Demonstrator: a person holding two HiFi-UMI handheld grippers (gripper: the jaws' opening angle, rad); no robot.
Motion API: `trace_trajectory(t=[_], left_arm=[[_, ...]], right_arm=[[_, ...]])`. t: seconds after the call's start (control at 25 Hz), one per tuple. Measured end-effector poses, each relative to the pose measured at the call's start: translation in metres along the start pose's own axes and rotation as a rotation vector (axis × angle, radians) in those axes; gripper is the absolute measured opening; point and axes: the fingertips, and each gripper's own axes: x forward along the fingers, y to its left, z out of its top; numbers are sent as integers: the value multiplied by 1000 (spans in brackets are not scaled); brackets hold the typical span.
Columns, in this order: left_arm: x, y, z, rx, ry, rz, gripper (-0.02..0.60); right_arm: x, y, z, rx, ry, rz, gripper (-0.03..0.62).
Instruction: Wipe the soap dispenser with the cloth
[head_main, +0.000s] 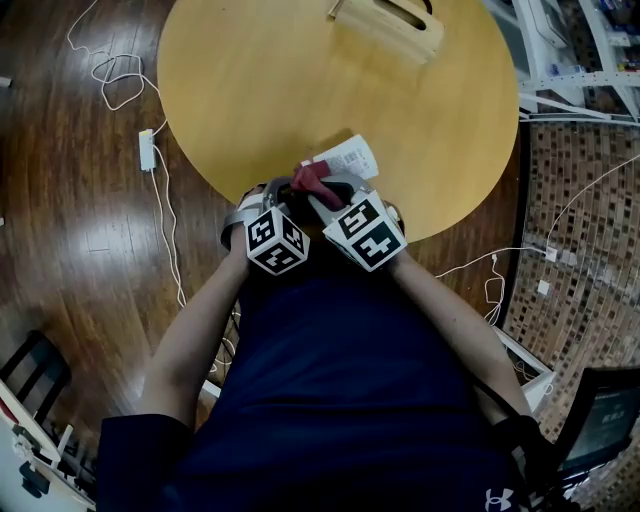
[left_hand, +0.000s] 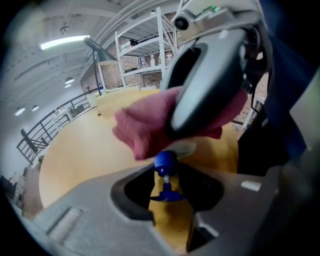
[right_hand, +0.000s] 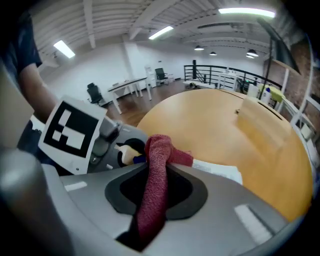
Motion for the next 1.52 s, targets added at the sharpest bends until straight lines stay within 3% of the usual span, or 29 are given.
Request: trace_trajectory(t=[0.08,0.24,0.32,0.48,0.56,0.68,0.76,0.88,1.04,1.16,1.32,1.52], left_arm=[[-1,-1,1,-2,-3,-1,149],[-1,-2,1,-5,-5,-2,150],[-1,-1,0,-6,-2,-1,150],[-1,0,-1,-19,6,-5,150],[-1,1,-2,-25,7,-7,150],[-3,3,-3,-29,12,-5,149],[-4,2,-3,-22,15,-6,149],[-5,2,-2,-8,15,-10,149],[-6,2,-2,-21,14,-17,149],[-5,1,-1,-28,19,-15,150],[-4,1,1,-28,26,-8,150],[-5,5,1,-31,17,-8,152]], right_arm=[[4,1,-9,-6,12,14,75],[-14,-63,-33,238,-44,-89,74],[-25,-89,-40,310,-57,-142,74],[-36,-106,-45,298,-11,-259,74],[-32,-84,-33,244,-23,-210,74],[-12,-15,-15,54,-7,-24,75],[-4,6,-14,-56,34,14,75],[-4,-12,-31,31,23,13,74],[-23,-70,-50,233,-8,-90,72],[-33,-92,-58,293,-3,-157,74],[-34,-76,-55,253,20,-176,74],[-18,-7,-21,55,-11,-18,74]])
